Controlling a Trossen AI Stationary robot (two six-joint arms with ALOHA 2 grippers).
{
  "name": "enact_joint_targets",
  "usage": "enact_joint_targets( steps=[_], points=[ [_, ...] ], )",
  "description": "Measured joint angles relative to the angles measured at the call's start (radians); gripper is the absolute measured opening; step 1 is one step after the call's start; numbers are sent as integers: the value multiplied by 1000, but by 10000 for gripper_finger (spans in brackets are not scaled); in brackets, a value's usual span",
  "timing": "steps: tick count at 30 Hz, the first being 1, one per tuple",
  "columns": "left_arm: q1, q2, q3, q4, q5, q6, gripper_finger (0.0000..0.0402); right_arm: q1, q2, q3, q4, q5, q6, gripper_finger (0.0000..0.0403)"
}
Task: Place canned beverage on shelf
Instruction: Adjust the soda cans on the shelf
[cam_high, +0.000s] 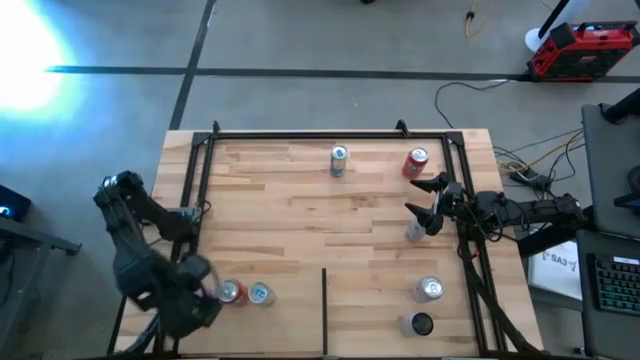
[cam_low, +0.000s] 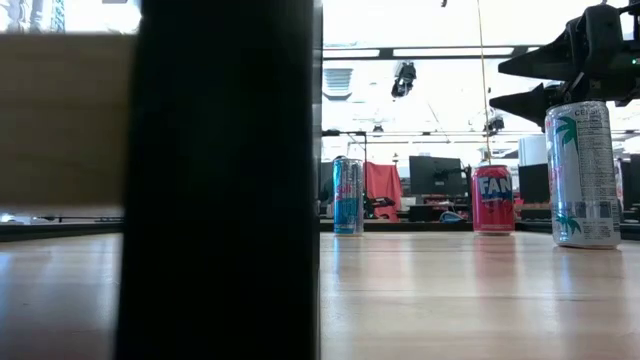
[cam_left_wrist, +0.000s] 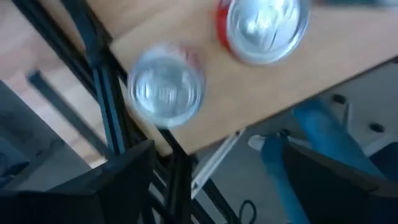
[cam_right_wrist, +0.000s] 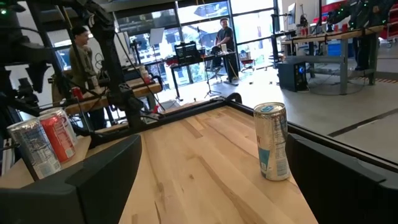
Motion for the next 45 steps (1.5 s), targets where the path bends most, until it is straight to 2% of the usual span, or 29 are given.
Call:
enact_joint_targets(
  steps=[2,6,9,19,33,39,45],
  points=[
    [-80,-2,-7,-5,-59,-90,327,0,0,0,0,0,-1,382],
    [-223,-5,-20,-5,-247,-275,327,0,0,0,0,0,-1,382],
    [-266,-5,-49,-5,-300,-349,327,0,0,0,0,0,0,382],
    [-214,-5,-83,-4,-283,-305,326,0,0,0,0,0,0,382],
    [-118,-7,-139,-4,-247,-412,326,0,0,0,0,0,0,382],
    [-89,-9,-165,-4,-170,-538,326,0,0,0,0,0,-1,382],
    [-90,-10,-187,-4,-167,-603,326,0,0,0,0,0,-1,382]
  ],
)
